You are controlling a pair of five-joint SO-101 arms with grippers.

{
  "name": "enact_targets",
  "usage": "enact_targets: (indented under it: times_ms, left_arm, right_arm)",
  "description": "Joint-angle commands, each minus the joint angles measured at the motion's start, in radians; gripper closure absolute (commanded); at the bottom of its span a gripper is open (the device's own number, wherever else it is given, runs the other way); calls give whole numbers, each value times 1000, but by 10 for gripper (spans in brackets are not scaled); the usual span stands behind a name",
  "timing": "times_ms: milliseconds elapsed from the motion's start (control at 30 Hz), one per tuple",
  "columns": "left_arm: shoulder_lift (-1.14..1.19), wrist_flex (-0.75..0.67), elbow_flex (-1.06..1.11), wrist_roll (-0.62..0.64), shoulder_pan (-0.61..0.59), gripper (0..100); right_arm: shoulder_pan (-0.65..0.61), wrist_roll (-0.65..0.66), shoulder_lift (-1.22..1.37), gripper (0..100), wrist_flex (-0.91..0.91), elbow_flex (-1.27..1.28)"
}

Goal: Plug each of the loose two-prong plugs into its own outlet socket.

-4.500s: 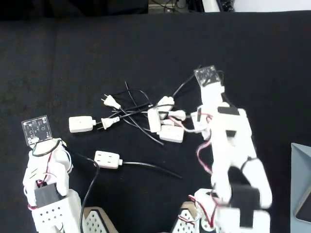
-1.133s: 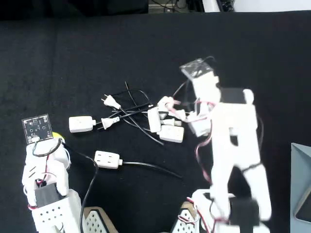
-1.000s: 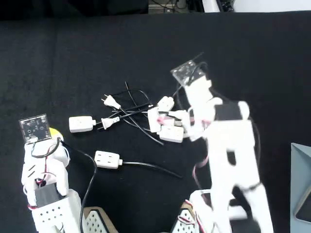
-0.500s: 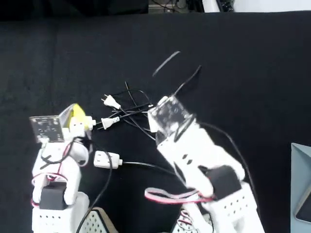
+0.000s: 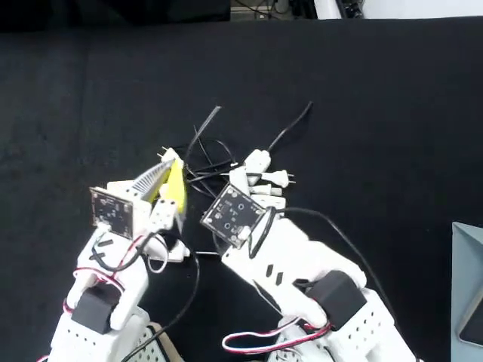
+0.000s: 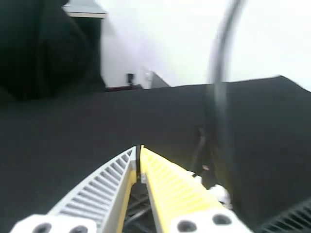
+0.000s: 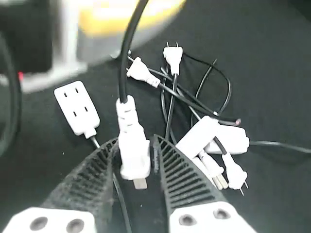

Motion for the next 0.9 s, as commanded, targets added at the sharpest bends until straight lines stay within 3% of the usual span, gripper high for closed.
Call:
enact_targets:
  times_ms: [0,133,267,467,867]
  left_arm:
    - [-5,-17,-45,5,79,970]
    - [-5,-9,-58,3,111,970]
    - [-5,94,-127,-46,113,970]
    - [-5,203,-154,-133,208,970]
    - [-5,209,-82,-241,237,970]
  right_arm:
    - [-18,-9,-7,987,-43,-4]
    - [-18,-9,-7,987,-49,10]
    - [-12,-9,-7,987,-95,58]
    - [-12,-9,-7,987,-160,99]
    - [-12,-9,-7,987,-160,104]
